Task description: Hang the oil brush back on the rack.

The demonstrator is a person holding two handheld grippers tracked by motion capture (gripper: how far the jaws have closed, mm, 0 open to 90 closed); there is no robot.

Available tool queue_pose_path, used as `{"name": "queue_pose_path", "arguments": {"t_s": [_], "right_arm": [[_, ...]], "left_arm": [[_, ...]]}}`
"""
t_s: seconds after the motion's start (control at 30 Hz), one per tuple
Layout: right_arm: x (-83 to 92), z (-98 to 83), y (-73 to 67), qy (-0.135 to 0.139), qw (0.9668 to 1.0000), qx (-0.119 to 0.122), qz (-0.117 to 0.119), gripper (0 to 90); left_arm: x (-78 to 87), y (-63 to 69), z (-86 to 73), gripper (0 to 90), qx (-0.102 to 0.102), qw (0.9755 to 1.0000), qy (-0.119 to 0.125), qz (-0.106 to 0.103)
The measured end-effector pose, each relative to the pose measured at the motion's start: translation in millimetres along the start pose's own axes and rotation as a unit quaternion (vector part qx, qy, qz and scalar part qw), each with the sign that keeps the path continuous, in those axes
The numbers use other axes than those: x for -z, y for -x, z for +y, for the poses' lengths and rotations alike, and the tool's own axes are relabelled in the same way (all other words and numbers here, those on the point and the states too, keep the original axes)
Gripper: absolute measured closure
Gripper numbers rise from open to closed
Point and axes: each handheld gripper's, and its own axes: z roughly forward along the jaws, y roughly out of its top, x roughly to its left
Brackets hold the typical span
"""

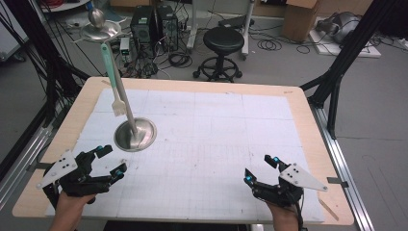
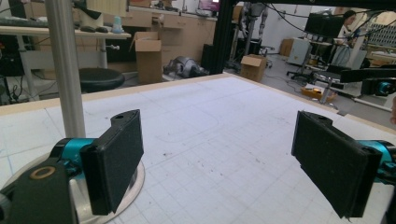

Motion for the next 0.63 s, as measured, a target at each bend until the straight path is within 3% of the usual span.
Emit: {"name": "queue_pose_path", "arguments": {"t_s": [0.63], "right_arm": [[-1.6,-1.9,1.2,-0.006,1.0,-0.003,-0.001,17.9]], "left_arm": [[-8.9,7.6,-8.9,17.5,-0.005,0.9997,-0.02,-0.011]]}}
